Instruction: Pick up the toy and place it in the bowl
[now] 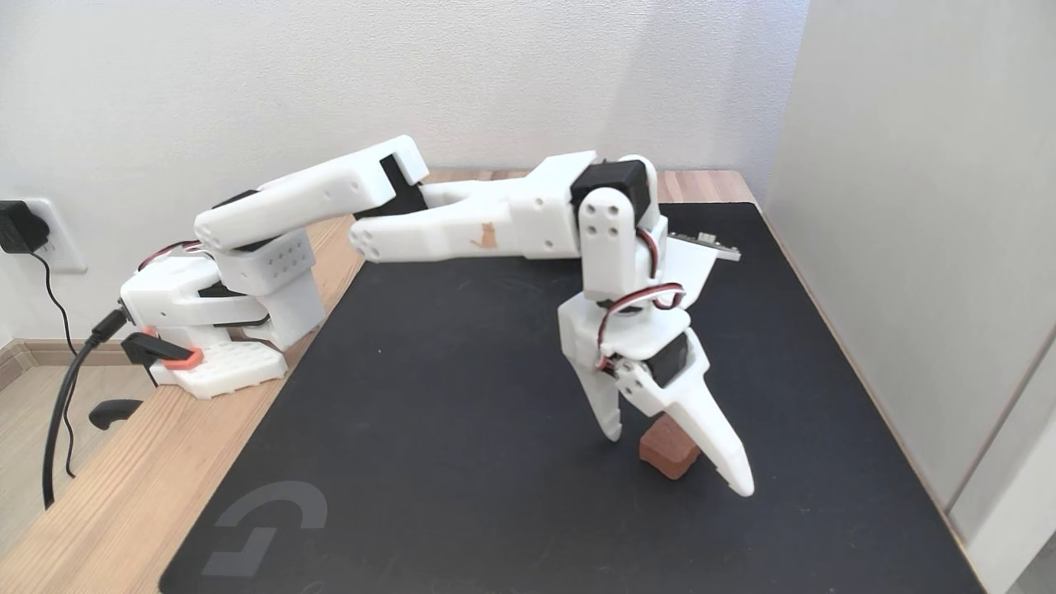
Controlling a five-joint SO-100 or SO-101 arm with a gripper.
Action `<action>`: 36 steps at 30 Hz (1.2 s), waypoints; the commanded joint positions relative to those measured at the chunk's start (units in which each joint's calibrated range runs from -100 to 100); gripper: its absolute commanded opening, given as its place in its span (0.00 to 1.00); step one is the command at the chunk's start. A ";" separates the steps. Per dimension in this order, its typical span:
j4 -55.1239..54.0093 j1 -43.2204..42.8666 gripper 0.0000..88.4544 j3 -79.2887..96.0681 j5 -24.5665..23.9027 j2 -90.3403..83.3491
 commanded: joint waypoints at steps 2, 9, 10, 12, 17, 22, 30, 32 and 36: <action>-1.79 -1.75 0.55 -3.69 -0.53 1.37; -3.73 -4.09 0.55 -3.51 -0.58 1.46; -3.73 -4.26 0.55 -3.33 -0.58 1.54; -3.57 -4.35 0.55 -3.33 -1.31 2.71; -2.89 -3.68 0.55 -3.69 -1.42 4.54; -2.38 -3.43 0.55 -3.78 -1.42 4.38; -1.79 -3.34 0.39 -3.33 -1.42 4.63; -1.79 -3.34 0.26 -3.42 -1.42 4.63; -1.79 -3.34 0.18 -3.24 -1.21 4.63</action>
